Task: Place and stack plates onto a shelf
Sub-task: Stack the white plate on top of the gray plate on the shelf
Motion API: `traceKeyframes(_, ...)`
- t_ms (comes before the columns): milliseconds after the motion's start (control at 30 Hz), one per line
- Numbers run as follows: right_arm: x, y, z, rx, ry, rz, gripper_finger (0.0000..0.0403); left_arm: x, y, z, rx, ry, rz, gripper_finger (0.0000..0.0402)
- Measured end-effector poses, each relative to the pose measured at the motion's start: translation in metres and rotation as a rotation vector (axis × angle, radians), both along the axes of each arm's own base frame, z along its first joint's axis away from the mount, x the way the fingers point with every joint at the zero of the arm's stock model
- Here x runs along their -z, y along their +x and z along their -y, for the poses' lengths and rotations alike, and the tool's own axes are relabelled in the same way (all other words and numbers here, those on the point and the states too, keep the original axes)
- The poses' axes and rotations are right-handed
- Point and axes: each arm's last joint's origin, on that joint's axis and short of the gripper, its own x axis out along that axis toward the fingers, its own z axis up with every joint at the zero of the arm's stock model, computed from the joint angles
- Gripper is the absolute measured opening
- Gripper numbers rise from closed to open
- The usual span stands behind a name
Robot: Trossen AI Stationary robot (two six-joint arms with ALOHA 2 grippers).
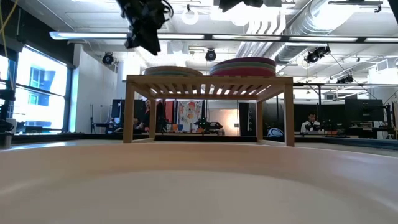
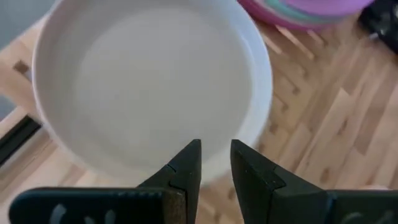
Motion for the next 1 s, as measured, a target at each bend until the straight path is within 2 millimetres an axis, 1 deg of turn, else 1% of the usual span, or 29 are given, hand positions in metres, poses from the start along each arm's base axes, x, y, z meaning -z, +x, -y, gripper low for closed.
traceKeyframes(167,0.005,0.002,-0.03,-0.041,0.042,-0.053,0.0042,-0.016,-0.02,0.022,0.053,0.01,-0.019,0.0076)
traceKeyframes(400,0.028,0.026,-0.072,-0.091,0.084,-0.12,0.0042,-0.03,-0.039,0.052,0.114,0.003,-0.039,0.0076)
traceKeyframes(567,0.051,0.045,-0.098,-0.124,0.07,-0.187,0.0042,-0.036,-0.044,0.067,0.161,0.013,-0.026,0.0076)
traceKeyframes(733,0.069,0.057,-0.116,-0.147,0.074,-0.235,0.0047,-0.039,-0.045,0.082,0.193,0.001,-0.02,0.0076)
traceKeyframes(1000,0.089,0.071,-0.141,-0.18,0.079,-0.257,0.01,-0.039,-0.042,0.104,0.215,-0.062,-0.04,0.0076)
